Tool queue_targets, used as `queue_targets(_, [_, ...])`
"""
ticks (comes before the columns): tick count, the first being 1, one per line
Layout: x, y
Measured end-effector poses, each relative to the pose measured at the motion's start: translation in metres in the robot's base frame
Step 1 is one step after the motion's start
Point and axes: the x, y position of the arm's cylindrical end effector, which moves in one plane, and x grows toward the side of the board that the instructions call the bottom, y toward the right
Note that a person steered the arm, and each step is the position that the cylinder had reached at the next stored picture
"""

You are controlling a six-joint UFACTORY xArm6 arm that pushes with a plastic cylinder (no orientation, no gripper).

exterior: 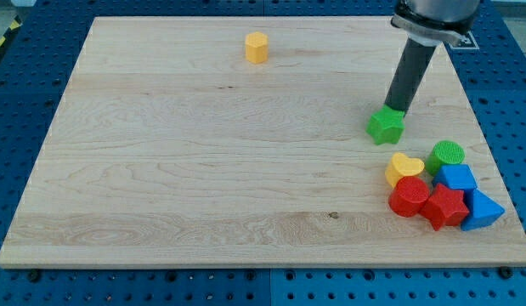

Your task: Move your arm closer to the yellow hexagon

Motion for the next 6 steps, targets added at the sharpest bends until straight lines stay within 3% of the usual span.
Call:
queue_targets(1, [0.027, -0.007])
queue_targets(3, [0.022, -0.129])
queue_targets(4, [-0.020, -0.195])
queue_targets(6, [-0.157, -0.249])
